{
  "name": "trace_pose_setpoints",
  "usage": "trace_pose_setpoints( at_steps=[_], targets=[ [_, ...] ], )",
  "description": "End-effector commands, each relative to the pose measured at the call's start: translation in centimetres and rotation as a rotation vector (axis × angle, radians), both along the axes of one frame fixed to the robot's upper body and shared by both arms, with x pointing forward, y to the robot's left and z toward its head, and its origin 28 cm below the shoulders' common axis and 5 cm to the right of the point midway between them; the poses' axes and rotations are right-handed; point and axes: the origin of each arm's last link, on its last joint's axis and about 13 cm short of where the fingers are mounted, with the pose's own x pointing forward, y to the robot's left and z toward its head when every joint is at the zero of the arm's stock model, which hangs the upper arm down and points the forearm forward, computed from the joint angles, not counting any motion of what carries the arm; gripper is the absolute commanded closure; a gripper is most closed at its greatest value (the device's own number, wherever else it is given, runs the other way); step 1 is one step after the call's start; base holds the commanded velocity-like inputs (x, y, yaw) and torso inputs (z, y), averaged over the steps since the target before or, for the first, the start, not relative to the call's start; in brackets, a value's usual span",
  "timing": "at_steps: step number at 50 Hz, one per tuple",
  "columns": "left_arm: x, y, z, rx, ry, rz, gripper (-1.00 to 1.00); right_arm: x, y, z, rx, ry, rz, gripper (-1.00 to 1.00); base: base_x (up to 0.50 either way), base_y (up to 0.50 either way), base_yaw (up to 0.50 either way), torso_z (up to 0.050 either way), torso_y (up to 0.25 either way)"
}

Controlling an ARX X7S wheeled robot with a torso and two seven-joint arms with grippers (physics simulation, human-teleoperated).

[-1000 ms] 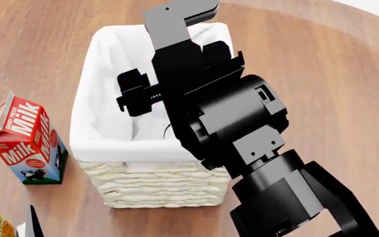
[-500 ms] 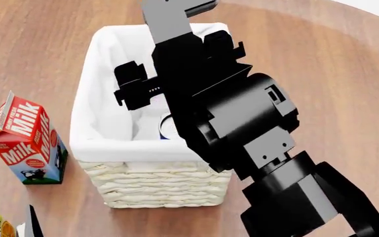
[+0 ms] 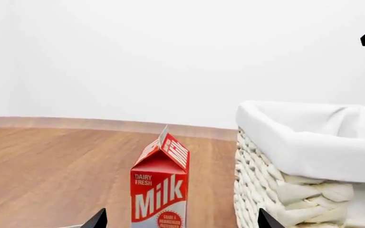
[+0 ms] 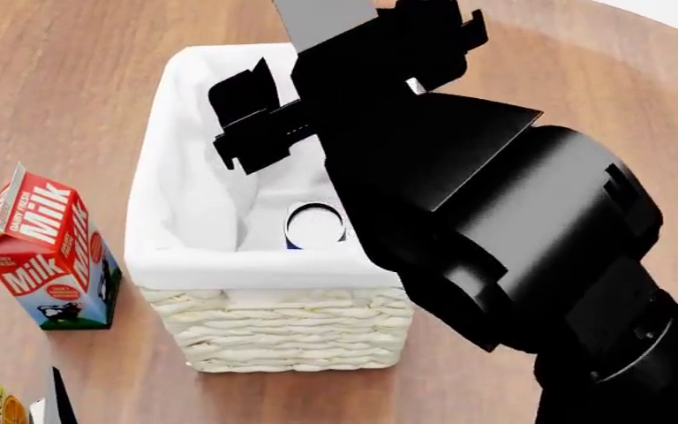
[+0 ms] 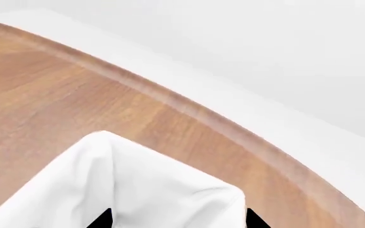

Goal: Pick up the alphabet soup, and put it in the basket.

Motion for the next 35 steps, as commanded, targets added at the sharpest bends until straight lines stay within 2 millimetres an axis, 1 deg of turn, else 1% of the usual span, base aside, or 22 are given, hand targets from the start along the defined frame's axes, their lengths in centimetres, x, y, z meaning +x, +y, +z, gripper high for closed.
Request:
trace_pose_setpoints(
  at_steps=[1,6,7,8,9,10,11,12,14,15,19,20,27,29,34,35],
  targets=[
    [0.1,-0.1,-0.1,0.004,0.002,0.002,-1.0,-2.6,-1.1,-0.5,-0.022,-0.11,0.034,-1.0,0.0,0.0,0.0,0.0,0.0],
    [0.0,0.1,0.0,0.003,0.001,0.006,-1.0,-3.0,-1.9,-2.1,0.007,-0.155,0.035,-1.0,0.0,0.0,0.0,0.0,0.0],
    [0.1,0.1,0.0,0.002,0.003,0.006,-1.0,-3.1,-2.3,-2.7,-0.036,-0.219,0.002,-1.0,0.0,0.0,0.0,0.0,0.0],
    [0.1,0.1,0.0,0.003,0.002,0.006,-1.0,-3.2,-2.5,-3.1,-0.043,-0.225,-0.011,-1.0,0.0,0.0,0.0,0.0,0.0],
    [0.1,0.0,0.0,0.004,0.003,0.005,-1.0,-3.3,-2.7,-3.4,0.006,-0.208,0.01,-1.0,0.0,0.0,0.0,0.0,0.0],
    [0.1,0.0,0.0,0.005,0.002,0.005,-1.0,-3.5,-2.9,-3.6,0.027,-0.214,0.017,-1.0,0.0,0.0,0.0,0.0,0.0],
    [0.0,0.0,0.0,0.005,0.001,0.004,-1.0,-3.9,-3.4,-4.2,-0.018,-0.281,-0.028,-1.0,0.0,0.0,0.0,0.0,0.0],
    [0.0,0.0,0.0,0.006,-0.001,0.005,-1.0,-4.1,-3.6,-4.6,-0.035,-0.292,-0.042,-1.0,0.0,0.0,0.0,0.0,0.0],
    [-0.1,0.2,0.1,0.002,-0.003,0.008,-1.0,-4.7,-4.2,-5.2,0.024,-0.296,-0.025,-1.0,0.0,0.0,0.0,0.0,0.0],
    [0.1,0.3,0.1,-0.002,-0.002,0.015,-1.0,-5.3,-4.8,-5.6,0.02,-0.31,-0.044,-1.0,0.0,0.0,0.0,0.0,0.0],
    [0.0,0.4,0.1,-0.001,-0.002,0.022,-1.0,-6.3,-5.9,-6.1,0.061,-0.334,-0.056,-1.0,0.0,0.0,0.0,0.0,0.0],
    [0.0,0.5,0.1,-0.004,-0.003,0.027,-1.0,-6.8,-6.4,-6.5,0.082,-0.352,-0.067,-1.0,0.0,0.0,0.0,0.0,0.0],
    [-0.1,0.7,0.2,-0.003,-0.007,0.044,-1.0,-9.0,-8.4,-8.3,0.115,-0.389,-0.094,-1.0,0.0,0.0,0.0,0.0,0.0],
    [-0.2,0.8,0.3,-0.004,-0.009,0.045,-1.0,-9.3,-8.8,-8.6,0.127,-0.395,-0.108,-1.0,0.0,0.0,0.0,0.0,0.0],
    [-0.3,1.0,0.4,-0.01,-0.015,0.056,-1.0,-10.3,-10.5,-9.6,0.162,-0.406,-0.166,-1.0,0.0,0.0,0.0,0.0,0.0],
    [-0.3,1.1,0.4,-0.011,-0.016,0.06,-1.0,-10.6,-11.1,-10.0,0.171,-0.406,-0.184,-1.0,0.0,0.0,0.0,0.0,0.0]
  ],
)
